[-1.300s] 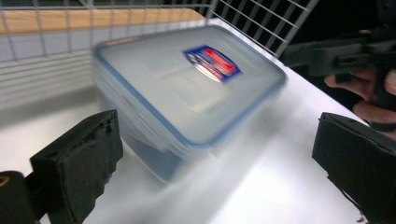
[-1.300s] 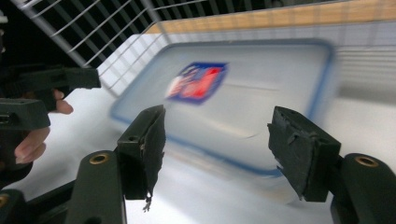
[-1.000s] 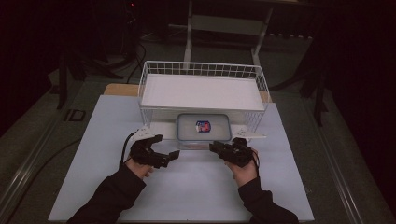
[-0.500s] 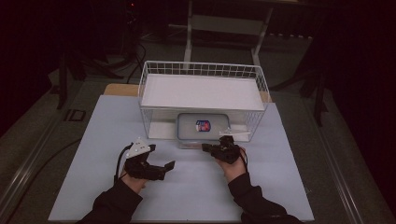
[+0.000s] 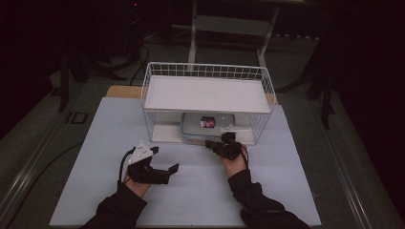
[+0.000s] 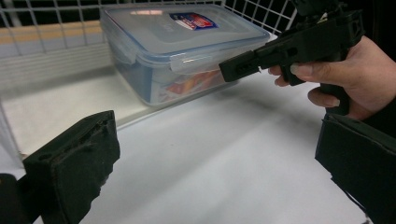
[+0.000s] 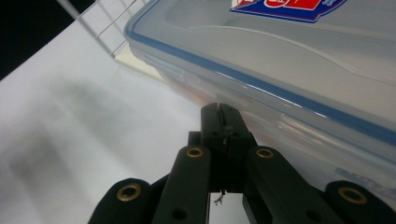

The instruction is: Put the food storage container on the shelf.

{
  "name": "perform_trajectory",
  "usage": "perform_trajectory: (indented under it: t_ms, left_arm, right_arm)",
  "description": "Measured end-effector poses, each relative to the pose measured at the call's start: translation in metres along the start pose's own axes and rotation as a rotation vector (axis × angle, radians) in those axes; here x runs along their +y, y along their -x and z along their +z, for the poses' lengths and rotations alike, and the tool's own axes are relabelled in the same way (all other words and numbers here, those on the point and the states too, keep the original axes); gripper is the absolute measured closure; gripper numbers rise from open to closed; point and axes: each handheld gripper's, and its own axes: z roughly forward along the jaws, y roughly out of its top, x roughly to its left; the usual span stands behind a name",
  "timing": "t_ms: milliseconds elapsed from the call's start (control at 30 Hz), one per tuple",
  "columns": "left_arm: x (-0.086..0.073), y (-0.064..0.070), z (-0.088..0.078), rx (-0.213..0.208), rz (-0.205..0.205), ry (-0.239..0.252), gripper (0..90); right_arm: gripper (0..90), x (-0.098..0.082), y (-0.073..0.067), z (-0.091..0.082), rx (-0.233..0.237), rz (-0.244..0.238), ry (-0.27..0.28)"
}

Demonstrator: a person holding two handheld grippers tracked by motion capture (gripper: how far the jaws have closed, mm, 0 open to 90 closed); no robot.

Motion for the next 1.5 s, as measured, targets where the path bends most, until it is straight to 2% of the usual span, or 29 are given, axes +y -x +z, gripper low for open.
perform_trajectory:
  t_ms: [167, 300, 433, 500, 633, 733, 967, 1067, 1167, 1267, 1400, 1500]
  left_arm:
    - [0.0, -0.001, -0.001, 0.016, 0.001, -0.002, 0.0]
    - [0.0, 0.0, -0.002, -0.008, -0.005, 0.0, 0.0]
    - [0.0, 0.001, -0.001, -0.03, -0.01, 0.002, 0.0]
    - [0.0, 0.001, -0.001, -0.036, -0.012, -0.001, 0.0]
    - [0.0, 0.001, -0.001, -0.043, -0.009, 0.003, 0.0]
    - [0.0, 0.001, -0.001, -0.045, -0.012, 0.009, 0.0]
    - [-0.001, 0.001, -0.001, -0.042, -0.003, 0.004, 0.0]
    - [0.0, 0.002, -0.002, -0.037, -0.001, 0.007, 0.0]
    - [0.001, 0.003, -0.004, -0.034, 0.003, 0.008, 0.0]
    - [0.002, 0.005, -0.005, -0.032, 0.009, 0.01, 0.0]
    - [0.002, 0.006, -0.005, -0.036, 0.012, 0.015, 0.0]
    - [0.002, 0.006, -0.005, -0.043, 0.015, 0.01, 0.0]
  right_arm:
    - [89.9, 0.007, 0.005, 0.007, -0.02, 0.001, 0.011]
    - [89.9, 0.011, 0.01, 0.01, -0.037, 0.001, 0.017]
    - [89.9, 0.015, 0.016, 0.01, -0.048, 0.027, 0.028]
    - [89.8, 0.017, 0.019, 0.01, -0.051, 0.043, 0.032]
    - [89.8, 0.02, 0.024, 0.012, -0.059, 0.04, 0.04]
    - [89.9, 0.022, 0.025, 0.016, -0.051, 0.04, 0.037]
    - [88.4, 0.021, 0.018, 0.019, -0.04, 0.011, 0.037]
    - [79.1, 0.019, 0.012, 0.016, -0.033, 0.007, 0.034]
    - [65.9, 0.017, 0.008, 0.008, -0.023, -0.003, 0.069]
    - [51.9, 0.013, 0.003, -0.001, -0.023, -0.043, 0.088]
    - [37.3, 0.005, 0.0, -0.012, 0.001, -0.041, 0.116]
    - [27.2, 0.0, -0.003, -0.021, 0.033, -0.061, 0.134]
